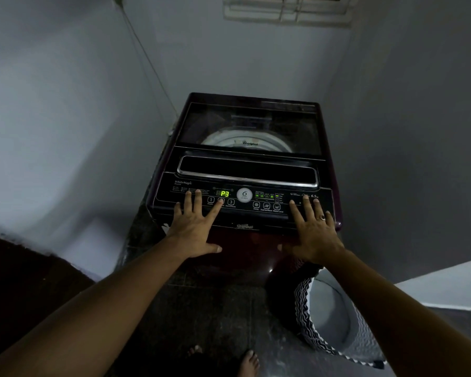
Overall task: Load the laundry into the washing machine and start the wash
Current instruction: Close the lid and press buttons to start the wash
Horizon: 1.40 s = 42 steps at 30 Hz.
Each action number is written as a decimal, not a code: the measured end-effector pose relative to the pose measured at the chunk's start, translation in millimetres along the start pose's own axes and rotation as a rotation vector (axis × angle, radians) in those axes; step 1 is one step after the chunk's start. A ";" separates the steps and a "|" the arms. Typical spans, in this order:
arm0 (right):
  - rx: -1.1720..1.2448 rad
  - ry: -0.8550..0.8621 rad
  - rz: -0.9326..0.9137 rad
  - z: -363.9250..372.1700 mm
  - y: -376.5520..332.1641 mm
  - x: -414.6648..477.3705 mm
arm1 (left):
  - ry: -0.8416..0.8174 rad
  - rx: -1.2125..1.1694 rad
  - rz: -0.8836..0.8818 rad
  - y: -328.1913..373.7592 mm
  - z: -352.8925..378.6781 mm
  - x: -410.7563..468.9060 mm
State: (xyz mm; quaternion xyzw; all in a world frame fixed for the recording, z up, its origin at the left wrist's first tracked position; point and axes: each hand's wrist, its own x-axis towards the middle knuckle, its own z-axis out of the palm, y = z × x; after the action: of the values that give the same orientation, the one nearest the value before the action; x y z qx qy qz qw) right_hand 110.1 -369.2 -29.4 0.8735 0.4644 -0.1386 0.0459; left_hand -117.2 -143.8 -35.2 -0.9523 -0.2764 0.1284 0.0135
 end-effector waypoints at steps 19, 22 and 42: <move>0.037 -0.044 -0.052 -8.7 8.8 -1.4 | 0.207 0.003 0.000 29.4 0.1 -23.5; 0.039 -0.049 -0.055 -8.4 9.9 -1.2 | 0.171 -0.002 0.013 34.9 -2.0 -22.3; 0.050 -0.043 -0.054 -6.5 10.5 -0.1 | 0.085 -0.015 -0.038 46.4 -9.3 -15.0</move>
State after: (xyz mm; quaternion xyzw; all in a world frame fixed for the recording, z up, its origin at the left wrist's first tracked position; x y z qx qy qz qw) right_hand 119.9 -373.8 -23.7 0.8584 0.4830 -0.1701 0.0303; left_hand -102.8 -190.6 -27.1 -0.9515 -0.2948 0.0852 0.0204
